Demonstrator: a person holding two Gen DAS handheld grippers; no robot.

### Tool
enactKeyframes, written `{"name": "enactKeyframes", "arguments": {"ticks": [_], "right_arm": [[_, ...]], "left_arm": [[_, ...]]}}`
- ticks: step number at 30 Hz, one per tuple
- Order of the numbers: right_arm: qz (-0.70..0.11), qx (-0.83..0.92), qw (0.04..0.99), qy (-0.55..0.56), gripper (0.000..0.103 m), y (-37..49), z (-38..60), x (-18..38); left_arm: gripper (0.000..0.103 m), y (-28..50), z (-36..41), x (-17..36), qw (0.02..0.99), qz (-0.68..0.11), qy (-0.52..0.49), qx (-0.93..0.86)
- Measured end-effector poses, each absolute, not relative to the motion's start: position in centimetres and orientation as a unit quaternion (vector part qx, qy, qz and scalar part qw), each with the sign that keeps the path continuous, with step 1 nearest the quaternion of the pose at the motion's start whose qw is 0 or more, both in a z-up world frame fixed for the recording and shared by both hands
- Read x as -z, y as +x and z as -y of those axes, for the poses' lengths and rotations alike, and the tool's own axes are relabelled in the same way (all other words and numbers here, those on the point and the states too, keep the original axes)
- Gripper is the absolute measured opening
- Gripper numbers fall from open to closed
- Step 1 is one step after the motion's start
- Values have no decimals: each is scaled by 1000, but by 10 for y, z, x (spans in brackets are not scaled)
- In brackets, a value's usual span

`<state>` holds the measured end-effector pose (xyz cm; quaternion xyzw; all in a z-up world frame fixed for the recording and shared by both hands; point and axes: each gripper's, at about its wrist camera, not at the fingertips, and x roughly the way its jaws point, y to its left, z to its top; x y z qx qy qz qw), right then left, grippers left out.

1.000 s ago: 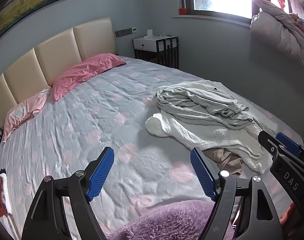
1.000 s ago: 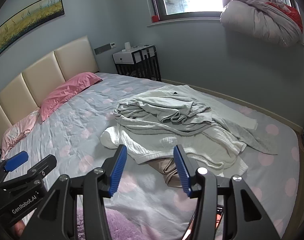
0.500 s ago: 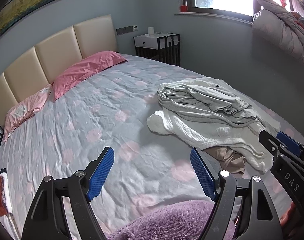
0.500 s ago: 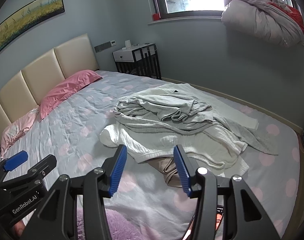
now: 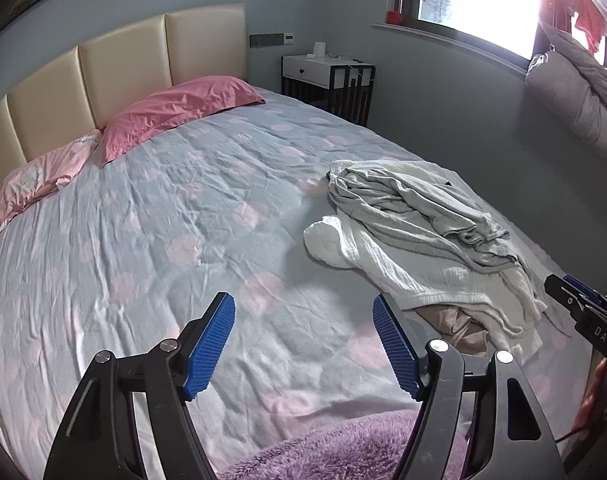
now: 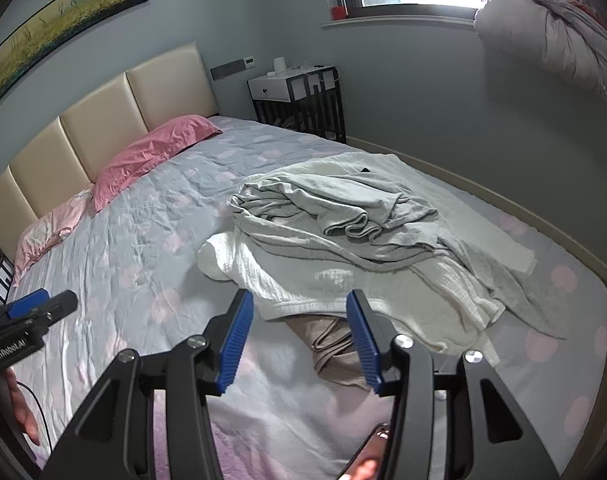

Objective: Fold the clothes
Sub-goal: 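Reach both tools toward the grey sweatshirt in the clothes pile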

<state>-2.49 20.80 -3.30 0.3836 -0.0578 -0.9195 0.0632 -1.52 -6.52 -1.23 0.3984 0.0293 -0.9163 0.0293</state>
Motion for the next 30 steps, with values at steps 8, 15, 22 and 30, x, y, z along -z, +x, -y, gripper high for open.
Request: {"name": "enactKeyframes", "arguments": {"ticks": [8, 15, 22, 30], "right_arm": [[57, 901, 70, 425, 47, -68, -251, 54], [42, 887, 45, 457, 47, -107, -264, 80], [3, 885, 50, 463, 47, -165, -262, 97], [-41, 862, 49, 504, 48, -245, -247, 139]], "left_arm": [[38, -27, 95, 23, 27, -12, 380, 924], [21, -45, 133, 41, 52, -45, 393, 917], [40, -64, 161, 79, 38, -67, 457, 886], [42, -86, 206, 128, 89, -68, 511, 852]]}}
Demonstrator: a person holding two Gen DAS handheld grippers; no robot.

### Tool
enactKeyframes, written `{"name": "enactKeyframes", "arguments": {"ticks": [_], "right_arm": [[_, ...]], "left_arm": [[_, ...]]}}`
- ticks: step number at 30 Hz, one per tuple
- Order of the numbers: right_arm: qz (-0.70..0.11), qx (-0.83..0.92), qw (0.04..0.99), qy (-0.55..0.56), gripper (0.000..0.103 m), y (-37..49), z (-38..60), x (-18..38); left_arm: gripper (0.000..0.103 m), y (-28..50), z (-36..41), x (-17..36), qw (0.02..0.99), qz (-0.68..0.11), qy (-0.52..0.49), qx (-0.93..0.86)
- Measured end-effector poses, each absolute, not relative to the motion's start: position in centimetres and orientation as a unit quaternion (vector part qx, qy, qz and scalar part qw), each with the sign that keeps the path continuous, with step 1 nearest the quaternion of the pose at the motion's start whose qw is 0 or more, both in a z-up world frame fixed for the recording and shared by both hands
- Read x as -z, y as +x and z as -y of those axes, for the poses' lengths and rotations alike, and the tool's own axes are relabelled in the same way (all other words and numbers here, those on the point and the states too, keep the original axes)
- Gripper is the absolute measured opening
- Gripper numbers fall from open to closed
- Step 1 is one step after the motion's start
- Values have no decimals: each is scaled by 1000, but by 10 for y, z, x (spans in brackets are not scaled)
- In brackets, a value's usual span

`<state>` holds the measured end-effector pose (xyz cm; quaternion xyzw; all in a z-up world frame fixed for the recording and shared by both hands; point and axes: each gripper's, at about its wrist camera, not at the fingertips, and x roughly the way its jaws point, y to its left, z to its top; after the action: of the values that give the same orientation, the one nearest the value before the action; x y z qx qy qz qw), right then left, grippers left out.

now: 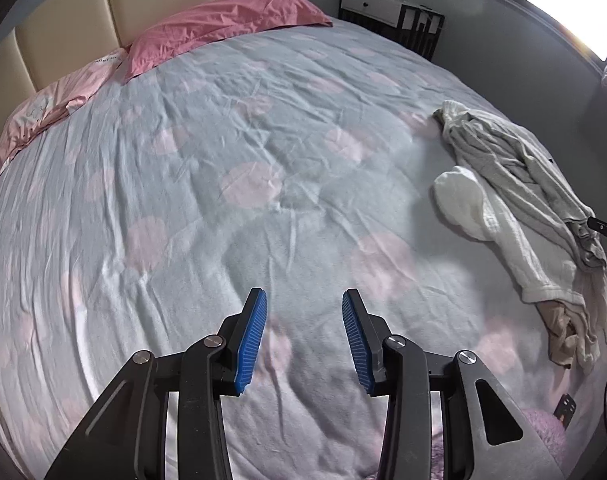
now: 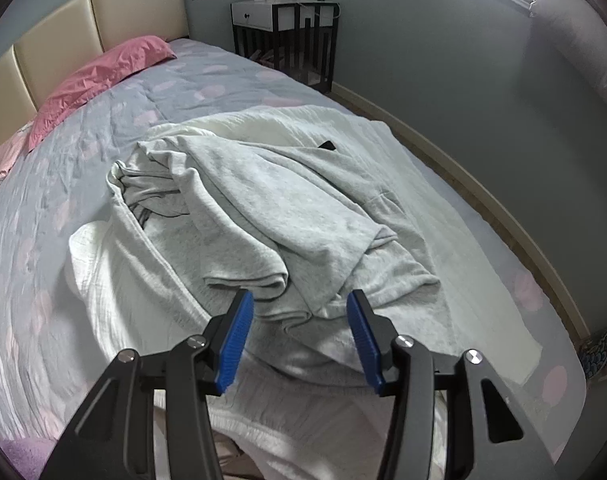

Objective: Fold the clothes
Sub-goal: 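Reach both tools toward the grey sweatshirt in the clothes pile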

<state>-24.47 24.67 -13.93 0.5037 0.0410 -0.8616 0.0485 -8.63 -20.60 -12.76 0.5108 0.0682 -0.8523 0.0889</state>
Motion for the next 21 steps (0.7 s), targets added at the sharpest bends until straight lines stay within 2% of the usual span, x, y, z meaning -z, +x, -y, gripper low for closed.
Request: {"name": "enactKeyframes", "arguments": {"ticks": [3, 7, 9, 10, 11, 12, 15, 21], "right_arm": [[-69, 850, 24, 521, 48, -268, -246, 158], [-48, 836, 20, 546, 46, -285, -255, 175], [-50, 836, 25, 546, 28, -286, -250, 174], [-58, 837, 22, 544, 25, -284, -246, 172], [-72, 840, 20, 538, 15, -282, -240, 169], [-82, 843, 19, 531, 13, -278, -234, 162], [-101, 853, 24, 511, 11, -264, -217, 141], [-127, 869, 91, 470, 10, -215, -142, 75]], "left_arm": [[42, -88, 224, 137, 104, -61, 524, 843], [42, -82, 254, 145, 123, -68, 535, 833], [42, -75, 267, 145, 134, -74, 536, 830], [42, -71, 274, 144, 140, -77, 536, 829], [42, -66, 280, 144, 146, -79, 537, 827], [42, -62, 286, 143, 152, -82, 537, 826], [42, -46, 299, 135, 158, -75, 534, 827], [42, -4, 325, 110, 181, -40, 498, 847]]}}
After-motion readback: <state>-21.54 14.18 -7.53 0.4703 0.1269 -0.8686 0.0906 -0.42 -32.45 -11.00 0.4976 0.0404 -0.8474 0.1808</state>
